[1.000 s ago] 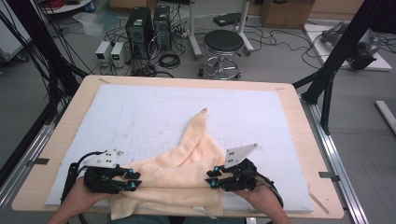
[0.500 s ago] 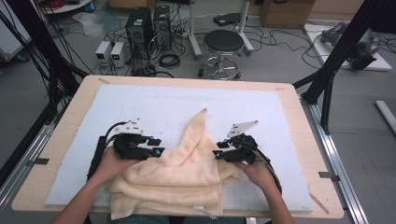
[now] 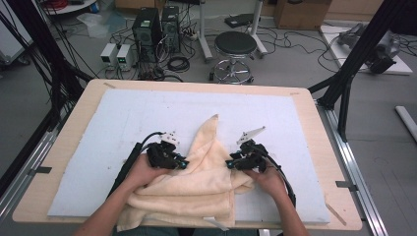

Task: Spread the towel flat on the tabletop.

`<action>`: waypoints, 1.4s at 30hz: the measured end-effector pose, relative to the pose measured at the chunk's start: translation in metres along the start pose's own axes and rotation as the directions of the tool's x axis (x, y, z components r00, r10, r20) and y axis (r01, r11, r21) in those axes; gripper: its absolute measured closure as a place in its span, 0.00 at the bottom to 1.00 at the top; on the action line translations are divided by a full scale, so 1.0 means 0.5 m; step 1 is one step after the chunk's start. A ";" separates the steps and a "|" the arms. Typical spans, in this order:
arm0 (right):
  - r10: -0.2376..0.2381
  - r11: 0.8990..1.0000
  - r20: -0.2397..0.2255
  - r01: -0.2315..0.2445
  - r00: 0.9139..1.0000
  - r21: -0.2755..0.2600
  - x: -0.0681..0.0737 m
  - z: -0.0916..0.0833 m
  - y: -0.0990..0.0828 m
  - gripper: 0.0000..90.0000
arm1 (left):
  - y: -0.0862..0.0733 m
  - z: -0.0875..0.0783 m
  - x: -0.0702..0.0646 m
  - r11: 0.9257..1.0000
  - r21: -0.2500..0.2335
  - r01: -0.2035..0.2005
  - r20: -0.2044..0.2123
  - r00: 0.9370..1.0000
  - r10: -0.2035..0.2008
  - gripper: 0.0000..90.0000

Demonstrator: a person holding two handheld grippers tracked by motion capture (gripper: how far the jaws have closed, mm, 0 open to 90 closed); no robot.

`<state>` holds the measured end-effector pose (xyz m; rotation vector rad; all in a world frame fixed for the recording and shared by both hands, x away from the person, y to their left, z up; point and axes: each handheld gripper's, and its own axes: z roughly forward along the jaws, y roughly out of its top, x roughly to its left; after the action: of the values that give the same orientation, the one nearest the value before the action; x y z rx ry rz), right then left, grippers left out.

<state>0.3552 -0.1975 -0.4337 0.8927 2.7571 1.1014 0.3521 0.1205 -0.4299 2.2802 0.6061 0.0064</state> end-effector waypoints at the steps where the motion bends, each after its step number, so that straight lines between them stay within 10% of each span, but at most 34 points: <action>1: -0.005 1.000 -0.014 0.005 1.000 -0.001 0.000 0.000 0.000 0.81 | 0.000 -0.007 -0.003 1.000 0.001 -0.008 -0.029 1.000 0.008 0.93; 8: -0.081 0.996 0.016 0.081 0.997 -0.020 0.013 -0.011 0.020 0.93 | -0.027 -0.087 0.018 0.996 -0.073 0.048 -0.105 0.993 -0.055 0.94; 13: -0.091 0.991 0.112 0.101 0.990 -0.089 0.010 -0.047 0.086 0.94 | -0.099 -0.189 0.059 0.976 -0.157 0.149 -0.163 0.971 -0.174 0.95; 17: -0.117 0.973 0.157 0.145 0.981 -0.180 0.015 -0.068 0.128 0.93 | -0.134 -0.231 0.062 0.963 -0.205 0.174 -0.155 0.966 -0.207 0.95; 25: -0.117 0.980 0.098 0.131 0.988 -0.150 0.032 -0.061 0.111 0.72 | -0.154 -0.234 0.070 0.958 -0.202 0.205 -0.123 0.965 -0.233 0.68; 30: -0.104 0.987 0.053 0.109 0.993 -0.115 0.029 -0.068 0.061 0.65 | -0.110 -0.200 0.074 0.955 -0.229 0.186 -0.109 0.970 -0.215 0.61; 34: -0.105 0.994 0.016 0.105 0.994 -0.029 0.024 -0.034 0.030 0.60 | -0.089 -0.137 0.084 0.974 -0.145 0.176 -0.111 0.975 -0.192 0.59; 37: -0.111 0.993 0.012 0.111 0.994 0.029 0.018 -0.004 0.013 0.70 | -0.091 -0.101 0.091 0.983 -0.052 0.173 -0.108 0.978 -0.178 0.63; 42: -0.129 0.992 0.010 0.129 0.992 -0.005 0.009 -0.005 0.021 0.92 | -0.090 -0.111 0.094 0.980 -0.076 0.182 -0.134 0.973 -0.190 0.91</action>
<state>0.3561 -0.1908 -0.4245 0.7052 2.7578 1.0800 0.3645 0.2054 -0.4296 2.1663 0.8800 0.0946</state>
